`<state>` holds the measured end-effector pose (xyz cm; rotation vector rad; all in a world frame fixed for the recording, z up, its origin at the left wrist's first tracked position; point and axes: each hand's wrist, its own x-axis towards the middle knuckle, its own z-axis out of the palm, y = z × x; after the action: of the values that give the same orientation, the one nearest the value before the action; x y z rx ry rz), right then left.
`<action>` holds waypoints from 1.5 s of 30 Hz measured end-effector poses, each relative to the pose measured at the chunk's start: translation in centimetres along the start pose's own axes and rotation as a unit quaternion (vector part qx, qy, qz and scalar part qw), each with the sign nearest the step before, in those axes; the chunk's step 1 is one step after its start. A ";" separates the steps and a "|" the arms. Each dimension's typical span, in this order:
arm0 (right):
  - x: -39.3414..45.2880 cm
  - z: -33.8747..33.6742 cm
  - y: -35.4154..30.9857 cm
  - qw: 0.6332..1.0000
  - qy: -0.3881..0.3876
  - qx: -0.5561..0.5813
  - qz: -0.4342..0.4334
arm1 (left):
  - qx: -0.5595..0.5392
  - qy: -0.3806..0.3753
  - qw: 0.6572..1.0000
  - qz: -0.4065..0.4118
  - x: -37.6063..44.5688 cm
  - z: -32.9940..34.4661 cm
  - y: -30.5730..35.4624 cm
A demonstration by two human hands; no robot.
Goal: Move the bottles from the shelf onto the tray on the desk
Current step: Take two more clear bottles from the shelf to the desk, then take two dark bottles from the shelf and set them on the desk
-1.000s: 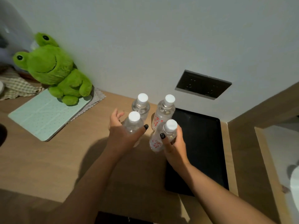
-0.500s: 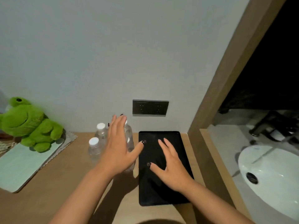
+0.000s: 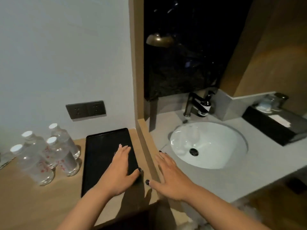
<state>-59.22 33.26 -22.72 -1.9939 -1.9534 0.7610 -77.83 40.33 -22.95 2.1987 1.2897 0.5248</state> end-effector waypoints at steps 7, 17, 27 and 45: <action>-12.4 -4.0 11.7 0.997 0.051 -0.033 0.044 | 0.007 -0.085 0.996 0.036 -0.4 11.6 11.3; -25.8 -10.0 25.7 0.972 0.139 -0.037 0.184 | 0.052 -0.205 0.958 0.192 2.0 23.2 26.6; -28.5 -15.7 37.4 0.934 0.151 -0.011 0.325 | 0.043 -0.296 0.922 0.247 7.9 31.6 34.5; -27.1 -27.9 57.6 0.890 0.189 0.046 0.413 | 0.032 -0.350 0.890 0.290 24.3 46.9 52.7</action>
<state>5.33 7.61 -24.19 -2.6532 -0.7934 0.5295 -4.08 28.94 -25.49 2.4684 0.2688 -0.1318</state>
